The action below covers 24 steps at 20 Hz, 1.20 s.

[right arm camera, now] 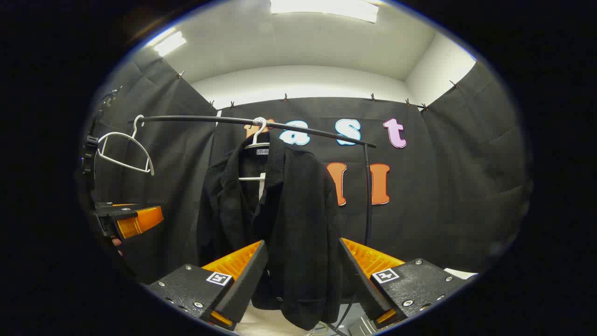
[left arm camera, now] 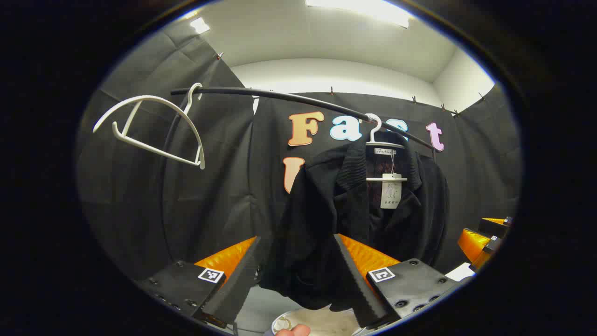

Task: Grasp the clothes on the hanger with both hands and then place them into the laundry hamper below.

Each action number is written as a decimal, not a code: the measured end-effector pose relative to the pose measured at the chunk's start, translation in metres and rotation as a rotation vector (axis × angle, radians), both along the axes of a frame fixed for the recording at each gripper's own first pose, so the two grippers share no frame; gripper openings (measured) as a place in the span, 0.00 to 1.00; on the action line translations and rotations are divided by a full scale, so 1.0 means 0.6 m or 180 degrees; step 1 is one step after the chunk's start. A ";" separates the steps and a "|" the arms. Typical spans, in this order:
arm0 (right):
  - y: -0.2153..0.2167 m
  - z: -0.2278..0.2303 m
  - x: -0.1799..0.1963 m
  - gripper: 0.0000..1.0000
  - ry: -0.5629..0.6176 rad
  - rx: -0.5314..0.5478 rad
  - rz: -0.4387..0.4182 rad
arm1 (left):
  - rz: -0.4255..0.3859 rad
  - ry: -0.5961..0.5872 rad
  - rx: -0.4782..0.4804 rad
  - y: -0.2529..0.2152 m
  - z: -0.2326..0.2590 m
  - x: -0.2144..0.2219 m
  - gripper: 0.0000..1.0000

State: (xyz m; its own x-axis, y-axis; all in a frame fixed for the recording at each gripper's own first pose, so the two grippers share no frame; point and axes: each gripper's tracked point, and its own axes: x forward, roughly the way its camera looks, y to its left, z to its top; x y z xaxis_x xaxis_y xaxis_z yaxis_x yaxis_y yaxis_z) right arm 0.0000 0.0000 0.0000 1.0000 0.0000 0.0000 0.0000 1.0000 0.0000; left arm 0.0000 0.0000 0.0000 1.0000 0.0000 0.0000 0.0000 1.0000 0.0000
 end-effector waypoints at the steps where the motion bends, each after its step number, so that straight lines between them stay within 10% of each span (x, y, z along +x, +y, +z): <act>1: -0.001 0.001 0.000 0.99 -0.0007 0.0001 -0.0004 | -0.0011 0.0004 -0.0002 -0.001 0.000 0.002 0.97; 24: 0.047 -0.014 0.036 0.93 0.0068 0.0016 0.0121 | -0.0018 0.0023 0.0030 0.017 -0.002 -0.006 0.97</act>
State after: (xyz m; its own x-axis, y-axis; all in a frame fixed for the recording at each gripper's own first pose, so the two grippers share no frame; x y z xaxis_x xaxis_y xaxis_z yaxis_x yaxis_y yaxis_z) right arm 0.0213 0.0281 -0.0081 0.9990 0.0381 -0.0212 -0.0380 0.9993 0.0056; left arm -0.0036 0.0103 -0.0013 1.0000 -0.0057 -0.0073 0.0058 0.9999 0.0095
